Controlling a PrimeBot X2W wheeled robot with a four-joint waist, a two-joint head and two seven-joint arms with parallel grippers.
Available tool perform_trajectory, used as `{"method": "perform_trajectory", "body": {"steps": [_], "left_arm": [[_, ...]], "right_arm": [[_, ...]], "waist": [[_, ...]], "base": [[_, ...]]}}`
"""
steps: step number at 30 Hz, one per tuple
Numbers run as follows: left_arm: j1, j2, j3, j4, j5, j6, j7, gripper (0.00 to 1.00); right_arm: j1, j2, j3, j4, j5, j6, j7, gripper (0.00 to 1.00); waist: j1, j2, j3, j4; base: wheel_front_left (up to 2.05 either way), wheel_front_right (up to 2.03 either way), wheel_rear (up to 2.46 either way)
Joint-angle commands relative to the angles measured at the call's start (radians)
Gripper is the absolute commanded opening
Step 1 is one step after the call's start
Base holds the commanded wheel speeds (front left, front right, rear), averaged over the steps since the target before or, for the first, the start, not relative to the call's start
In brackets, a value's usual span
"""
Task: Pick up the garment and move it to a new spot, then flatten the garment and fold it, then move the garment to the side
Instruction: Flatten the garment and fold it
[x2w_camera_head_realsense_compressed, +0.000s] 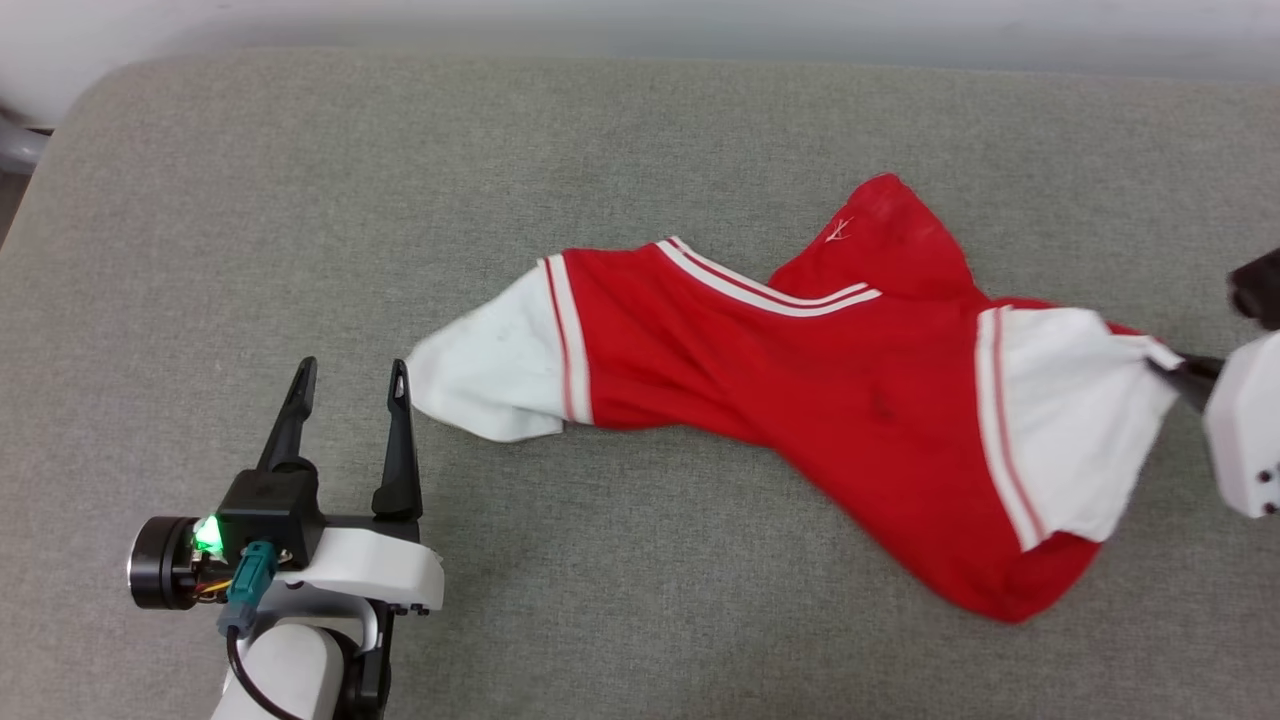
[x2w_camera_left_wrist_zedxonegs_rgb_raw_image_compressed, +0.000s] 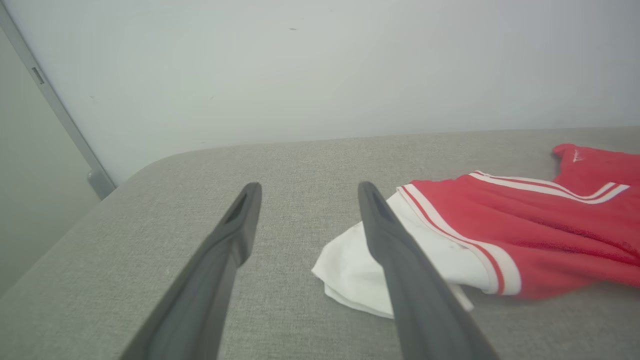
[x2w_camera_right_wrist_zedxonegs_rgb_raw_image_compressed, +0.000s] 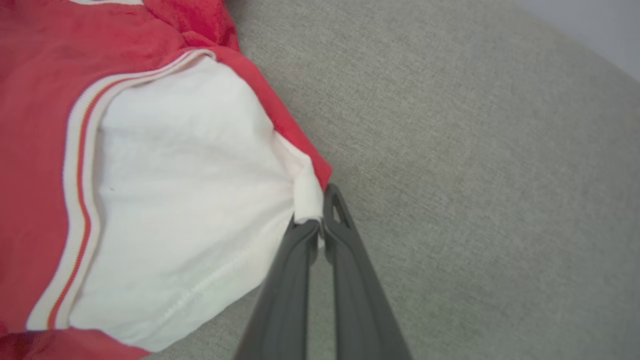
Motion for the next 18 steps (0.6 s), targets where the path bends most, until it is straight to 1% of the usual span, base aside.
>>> {"method": "perform_trajectory", "body": {"steps": [1,6,9,10,13,16,17,18], "left_arm": [[0.011,-0.005,0.011,-0.001,0.01,-0.009,-0.003,1.0],[0.014,-0.029,0.029,0.005,0.027,-0.026,-0.003,1.0],[0.013,-0.039,0.038,0.01,0.036,-0.037,-0.003,1.0],[0.013,-0.039,0.038,0.01,0.036,-0.037,-0.003,1.0],[0.008,-0.049,0.047,0.014,0.044,-0.048,-0.003,1.0],[0.006,-0.063,0.051,0.02,0.057,-0.052,-0.003,1.0],[0.016,-0.068,0.057,0.024,0.071,-0.057,-0.003,1.0],[0.02,-0.07,0.059,0.026,0.073,-0.058,-0.003,1.0]], "right_arm": [[-0.015,-0.02,-0.021,0.041,0.013,-0.002,-0.006,0.0],[0.03,-0.033,-0.067,0.184,0.023,-0.002,-0.006,0.0],[0.065,-0.016,-0.085,0.282,0.032,-0.002,-0.007,0.0],[0.065,-0.016,-0.085,0.282,0.032,-0.002,-0.007,0.0],[0.101,0.023,-0.094,0.366,0.05,-0.001,-0.011,0.0],[0.113,0.057,-0.1,0.411,0.059,-0.002,-0.04,0.0],[0.091,0.069,-0.109,0.411,0.047,-0.001,-0.113,0.69],[0.086,0.071,-0.11,0.403,0.047,-0.001,-0.138,1.0]], "waist": [[-0.0001,0.0,0.003,0.006],[-0.0001,0.0,0.014,0.02],[-0.0001,0.0,0.022,0.027],[-0.0001,0.0,0.022,0.027],[-0.0001,0.0,0.028,0.029],[-0.0001,0.0,0.026,0.027],[-0.0001,0.0,0.01,0.021],[-0.0001,0.0,0.002,0.018]], "base": [[0.0,0.0,0.0],[0.0,0.0,0.0],[0.0,0.0,0.0],[0.0,0.0,0.0],[0.0,0.0,0.0],[0.0,0.0,0.0],[0.0,0.0,0.0],[0.0,0.0,0.0]]}}
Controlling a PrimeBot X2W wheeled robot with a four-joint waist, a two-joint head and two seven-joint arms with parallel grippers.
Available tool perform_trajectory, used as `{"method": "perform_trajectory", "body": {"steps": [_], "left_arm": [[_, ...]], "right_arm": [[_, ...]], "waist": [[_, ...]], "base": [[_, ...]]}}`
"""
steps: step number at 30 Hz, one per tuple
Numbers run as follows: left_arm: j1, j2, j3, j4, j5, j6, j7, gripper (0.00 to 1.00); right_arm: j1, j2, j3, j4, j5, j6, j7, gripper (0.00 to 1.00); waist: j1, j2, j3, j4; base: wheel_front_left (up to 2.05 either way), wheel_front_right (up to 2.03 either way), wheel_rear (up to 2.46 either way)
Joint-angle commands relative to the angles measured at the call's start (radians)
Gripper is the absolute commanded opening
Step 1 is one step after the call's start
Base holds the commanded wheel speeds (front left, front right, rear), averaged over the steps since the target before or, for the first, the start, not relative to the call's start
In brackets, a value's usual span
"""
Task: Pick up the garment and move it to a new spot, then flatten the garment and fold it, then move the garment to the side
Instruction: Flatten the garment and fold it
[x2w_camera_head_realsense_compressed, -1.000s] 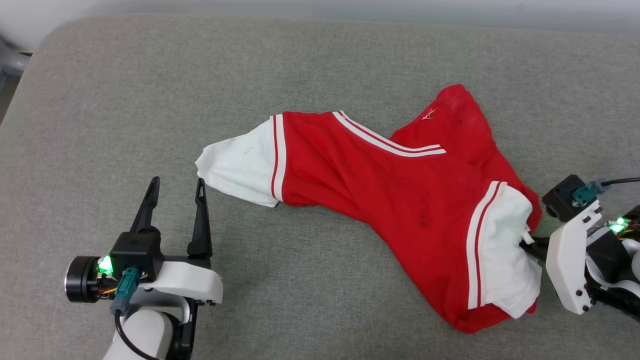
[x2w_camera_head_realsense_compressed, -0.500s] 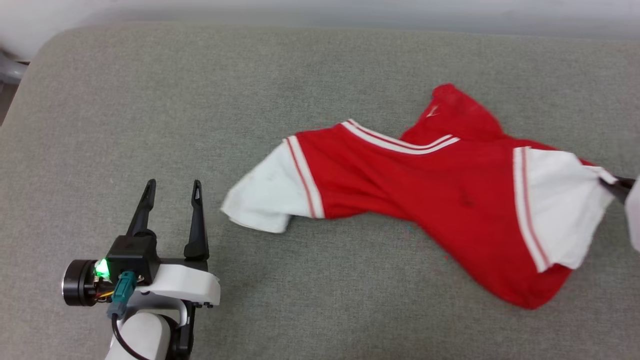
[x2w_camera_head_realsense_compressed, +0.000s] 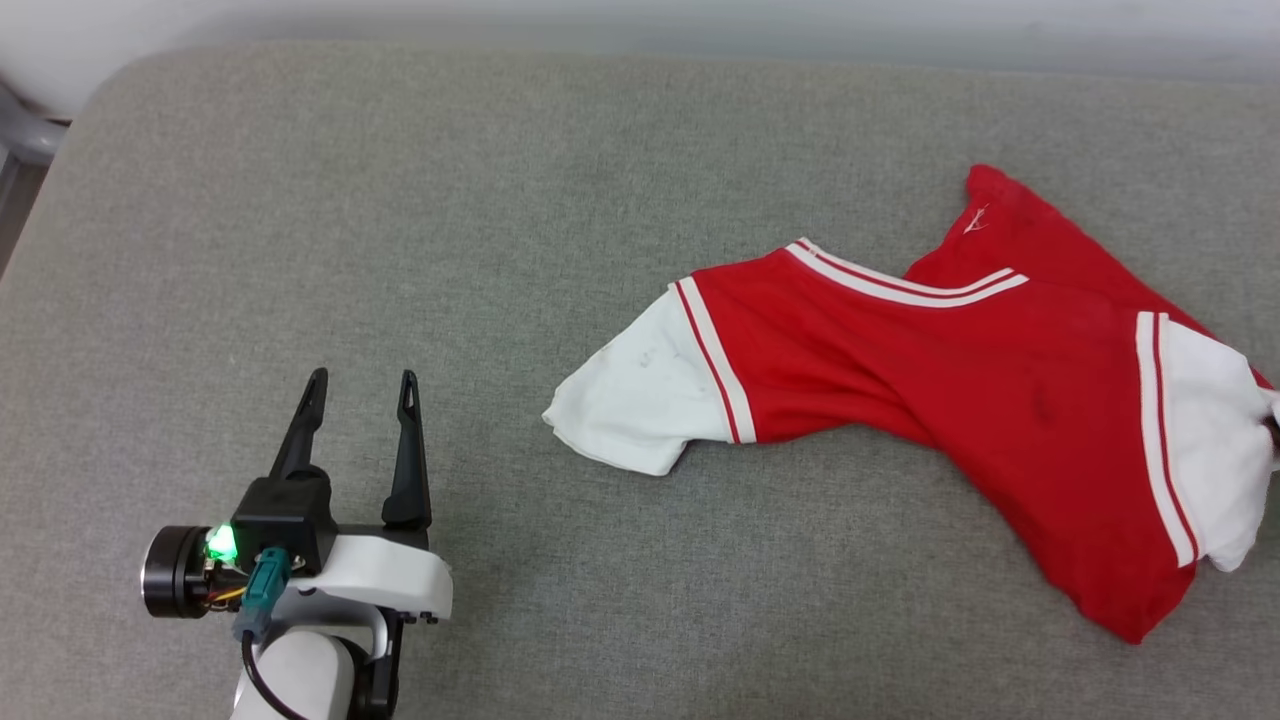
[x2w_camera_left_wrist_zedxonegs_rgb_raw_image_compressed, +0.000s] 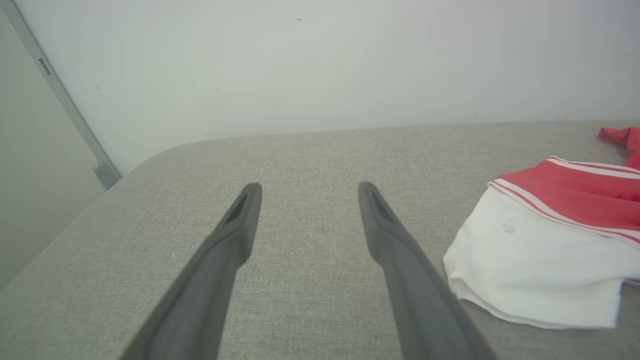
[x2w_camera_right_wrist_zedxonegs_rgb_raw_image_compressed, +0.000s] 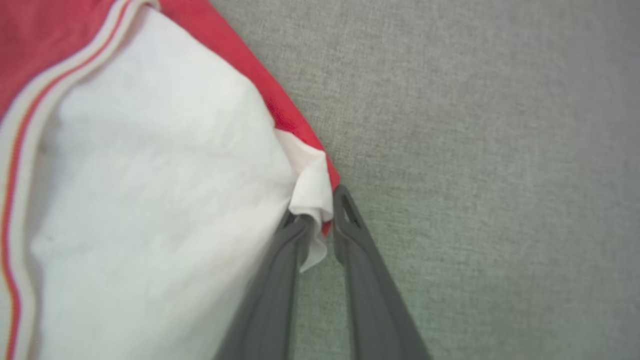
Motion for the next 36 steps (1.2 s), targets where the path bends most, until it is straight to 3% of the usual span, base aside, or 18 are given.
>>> {"method": "perform_trajectory", "body": {"steps": [1,9,16,22,27,36], "left_arm": [[0.014,-0.003,0.005,0.001,0.008,-0.002,-0.003,1.0],[0.051,-0.013,0.025,-0.005,0.019,-0.017,-0.003,1.0],[0.087,-0.016,0.039,-0.02,0.031,-0.026,-0.003,1.0],[0.09,-0.023,0.04,-0.044,0.044,-0.031,-0.003,1.0],[0.066,-0.032,0.033,-0.057,0.054,-0.044,-0.003,1.0],[0.015,-0.061,0.013,-0.064,0.067,-0.062,-0.003,1.0]], "right_arm": [[0.011,0.017,0.003,-0.008,-0.004,-0.001,-0.027,1.0],[0.028,-0.018,-0.061,-0.134,-0.039,-0.001,-0.247,1.0],[0.07,-0.039,-0.156,-0.305,-0.108,-0.001,-0.249,1.0],[0.076,-0.06,-0.229,-0.501,-0.165,-0.001,-0.11,1.0],[0.026,-0.068,-0.207,-0.621,-0.157,-0.001,0.08,1.0],[-0.126,-0.076,-0.071,-0.596,-0.114,-0.001,0.435,1.0]], "waist": [[-0.0001,0.0,-0.016,-0.006],[-0.0001,0.0,-0.076,-0.024],[-0.0001,0.0,-0.098,-0.038],[-0.0001,0.0,-0.089,-0.032],[-0.0001,0.0,-0.061,-0.013],[-0.0001,0.0,0.032,0.04]], "base": [[0.0,0.0,0.0],[0.0,0.0,0.0],[0.0,0.0,0.0],[0.0,0.0,0.0],[0.0,0.0,0.0],[0.0,0.0,0.0]]}}
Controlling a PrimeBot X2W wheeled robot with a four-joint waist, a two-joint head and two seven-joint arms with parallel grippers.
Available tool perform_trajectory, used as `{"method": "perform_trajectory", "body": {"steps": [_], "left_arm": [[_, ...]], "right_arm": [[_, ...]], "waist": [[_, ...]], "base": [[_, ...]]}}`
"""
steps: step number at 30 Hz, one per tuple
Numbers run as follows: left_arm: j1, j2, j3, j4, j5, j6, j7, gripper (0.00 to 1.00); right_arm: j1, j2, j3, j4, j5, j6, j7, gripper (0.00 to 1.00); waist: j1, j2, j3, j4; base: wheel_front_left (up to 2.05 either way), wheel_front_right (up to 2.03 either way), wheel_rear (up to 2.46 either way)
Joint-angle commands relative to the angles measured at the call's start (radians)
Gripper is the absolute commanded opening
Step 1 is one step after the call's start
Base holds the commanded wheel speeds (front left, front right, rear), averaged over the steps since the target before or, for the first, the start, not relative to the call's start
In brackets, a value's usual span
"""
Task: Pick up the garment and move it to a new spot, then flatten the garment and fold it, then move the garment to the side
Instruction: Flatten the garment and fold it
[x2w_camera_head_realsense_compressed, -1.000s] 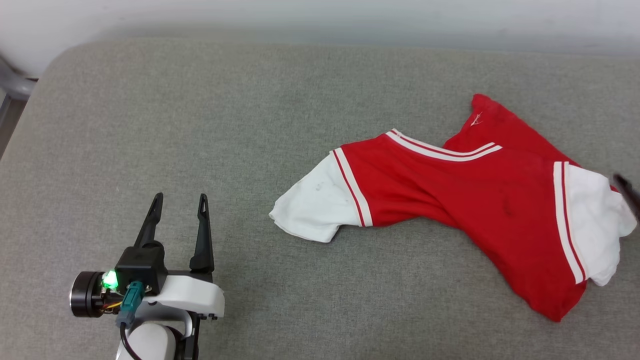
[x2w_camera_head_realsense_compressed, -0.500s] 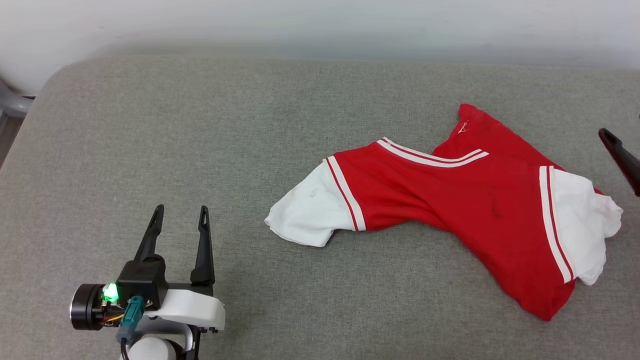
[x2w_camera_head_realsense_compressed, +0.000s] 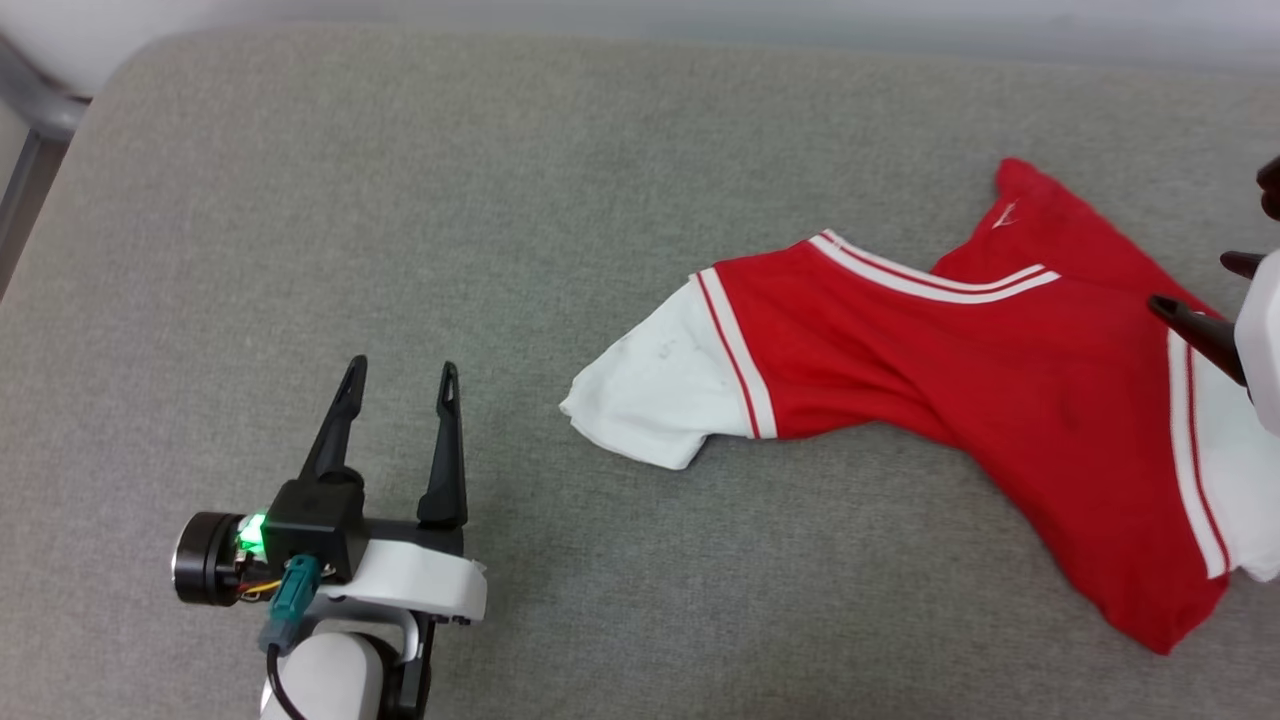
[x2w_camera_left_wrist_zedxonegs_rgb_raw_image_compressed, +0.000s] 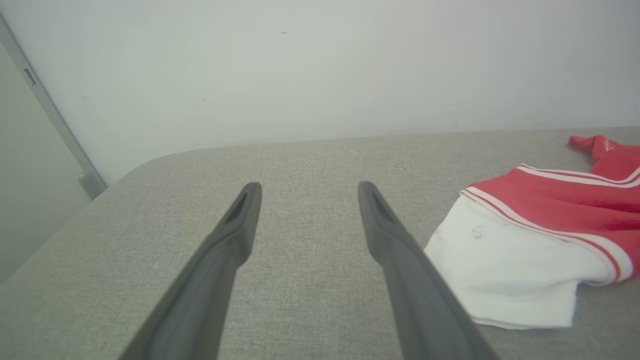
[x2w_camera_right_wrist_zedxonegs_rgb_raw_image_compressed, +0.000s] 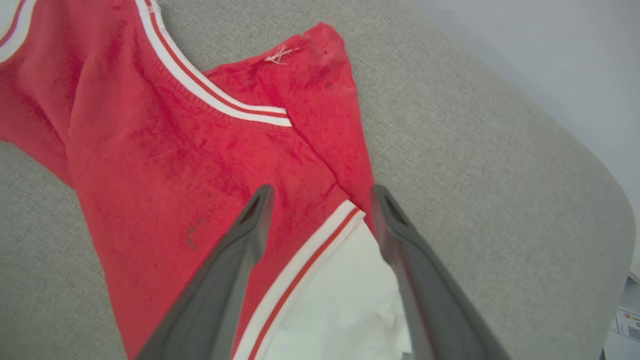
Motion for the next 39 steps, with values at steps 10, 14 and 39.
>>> {"method": "perform_trajectory", "body": {"steps": [10,14,39], "left_arm": [[-0.072,-0.032,-0.007,-0.001,0.009,-0.017,-0.003,1.0],[-0.084,-0.039,0.0,0.005,0.009,-0.022,-0.003,1.0],[-0.009,-0.049,0.069,0.027,0.032,-0.024,-0.003,1.0]], "right_arm": [[-0.123,0.064,0.135,0.239,-0.047,-0.001,0.062,1.0],[-0.099,0.078,0.224,0.35,-0.081,-0.001,0.048,1.0],[-0.362,0.114,0.379,0.371,0.013,-0.001,-0.44,0.0]], "waist": [[-0.0001,0.0,0.122,0.079],[-0.0001,0.0,0.139,0.093],[-0.0001,0.0,-0.027,0.004]], "base": [[0.0,0.0,0.0],[0.0,0.0,0.0],[0.0,0.0,0.0]]}}
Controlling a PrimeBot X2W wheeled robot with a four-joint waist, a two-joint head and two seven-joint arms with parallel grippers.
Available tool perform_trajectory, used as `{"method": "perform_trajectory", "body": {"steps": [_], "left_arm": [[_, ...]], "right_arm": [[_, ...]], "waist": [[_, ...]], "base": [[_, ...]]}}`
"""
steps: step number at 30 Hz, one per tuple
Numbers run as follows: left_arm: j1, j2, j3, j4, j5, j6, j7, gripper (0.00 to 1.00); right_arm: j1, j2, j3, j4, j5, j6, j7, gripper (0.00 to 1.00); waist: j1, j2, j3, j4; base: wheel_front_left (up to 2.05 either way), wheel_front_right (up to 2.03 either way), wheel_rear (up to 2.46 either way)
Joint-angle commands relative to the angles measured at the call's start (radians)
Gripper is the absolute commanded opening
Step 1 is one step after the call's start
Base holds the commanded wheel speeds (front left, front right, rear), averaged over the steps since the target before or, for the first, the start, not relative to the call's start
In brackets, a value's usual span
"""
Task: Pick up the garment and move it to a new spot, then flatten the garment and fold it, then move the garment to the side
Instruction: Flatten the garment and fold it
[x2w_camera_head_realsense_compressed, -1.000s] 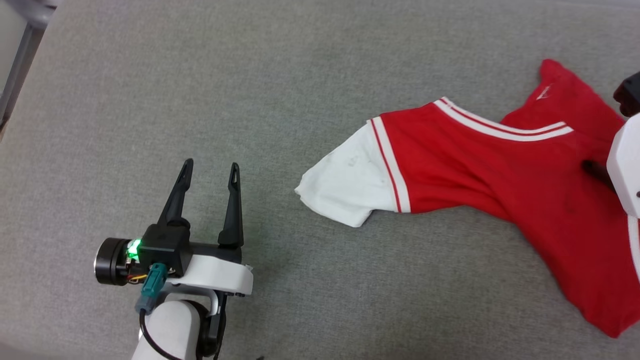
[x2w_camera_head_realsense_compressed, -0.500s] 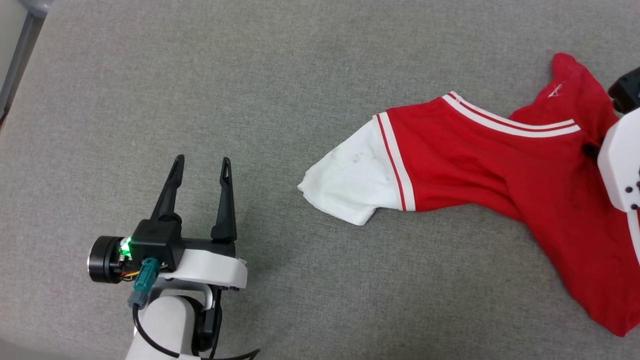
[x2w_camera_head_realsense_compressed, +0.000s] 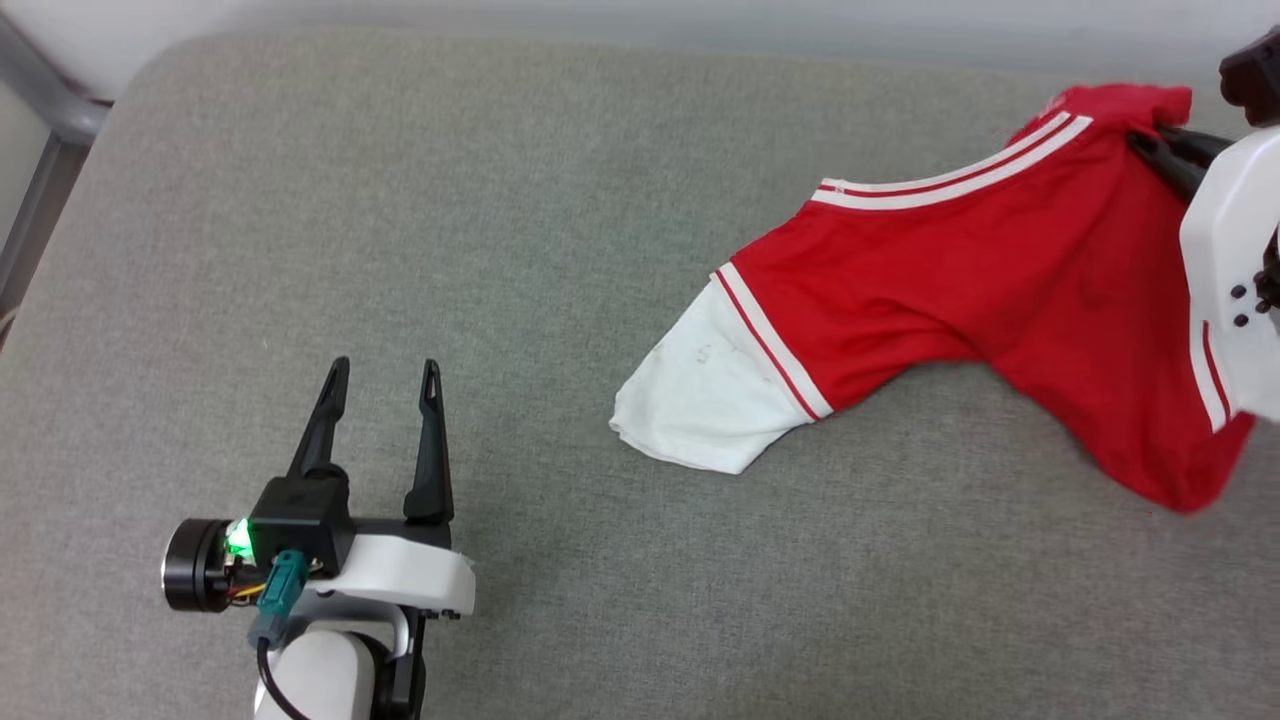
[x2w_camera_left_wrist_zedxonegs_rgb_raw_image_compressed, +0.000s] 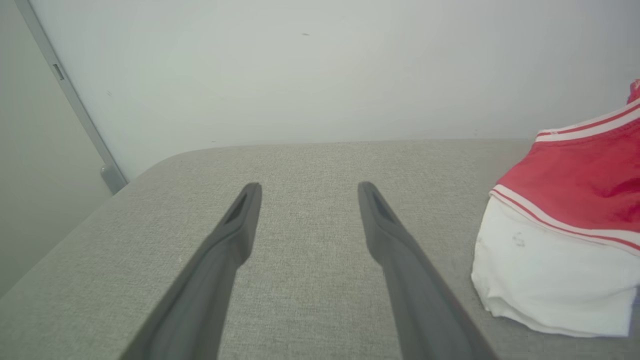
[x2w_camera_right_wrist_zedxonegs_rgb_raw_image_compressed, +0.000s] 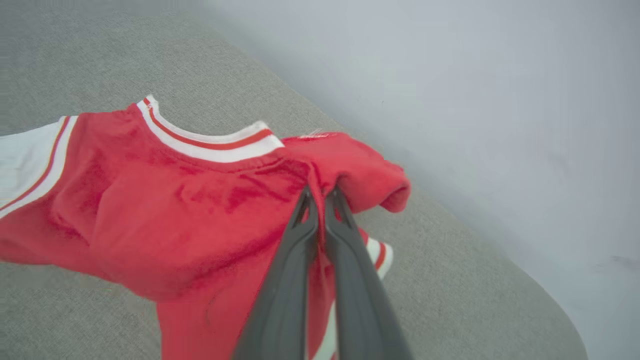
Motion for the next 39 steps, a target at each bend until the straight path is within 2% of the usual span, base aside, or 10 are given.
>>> {"method": "perform_trajectory", "body": {"steps": [1,11,20,28,33,35,36,37,38,39], "left_arm": [[0.018,-0.003,0.009,0.001,0.001,0.0,-0.003,1.0],[0.102,-0.004,0.036,-0.011,-0.002,0.015,-0.003,1.0],[0.16,-0.006,0.051,-0.011,-0.004,0.017,-0.003,1.0],[0.165,-0.007,0.052,-0.013,0.001,0.009,-0.003,1.0],[0.155,-0.008,0.055,-0.007,0.001,0.004,-0.003,1.0],[0.156,-0.008,0.058,-0.004,0.001,0.002,-0.003,1.0],[0.157,-0.008,0.059,-0.004,0.001,0.002,-0.003,1.0],[0.158,-0.008,0.059,-0.002,0.002,0.002,-0.003,1.0],[0.16,-0.007,0.06,-0.001,0.003,0.001,-0.003,1.0],[0.162,-0.007,0.062,0.0,0.003,0.001,-0.003,1.0]], "right_arm": [[-0.007,-0.01,0.016,-0.013,-0.006,-0.002,-0.032,0.0],[0.183,-0.066,0.033,-0.167,-0.038,-0.002,-0.115,0.0],[0.575,-0.107,-0.107,-0.287,-0.039,-0.002,-0.146,0.0],[0.954,-0.04,-0.354,-0.292,-0.061,-0.001,-0.161,0.0],[1.144,0.054,-0.503,-0.29,-0.116,-0.001,-0.164,0.0],[1.163,0.079,-0.557,-0.302,-0.15,-0.002,-0.176,0.0],[1.169,0.094,-0.59,-0.313,-0.166,-0.002,-0.183,0.18],[1.172,0.107,-0.621,-0.327,-0.185,-0.002,-0.19,0.45],[1.176,0.117,-0.652,-0.346,-0.203,-0.002,-0.196,1.0],[1.182,0.129,-0.686,-0.37,-0.224,-0.002,-0.203,1.0]], "waist": [[-0.0002,-0.0001,-0.036,-0.021],[-0.0002,-0.0001,-0.119,-0.08],[-0.0002,-0.0001,-0.171,-0.146],[-0.0002,-0.0001,-0.166,-0.168],[-0.0002,-0.0001,-0.153,-0.172],[-0.0002,-0.0001,-0.153,-0.175],[-0.0002,-0.0001,-0.154,-0.176],[-0.0002,-0.0001,-0.156,-0.177],[-0.0002,-0.0001,-0.158,-0.178],[-0.0002,-0.0001,-0.161,-0.179]], "base": [[0.0,0.0,0.0],[0.0,0.0,0.0],[0.0,0.0,0.0],[0.0,0.0,0.0],[0.0,0.0,0.0],[0.0,0.0,0.0],[0.0,0.0,0.0],[0.0,0.0,0.0],[0.0,0.0,0.0],[0.0,0.0,0.0]]}}
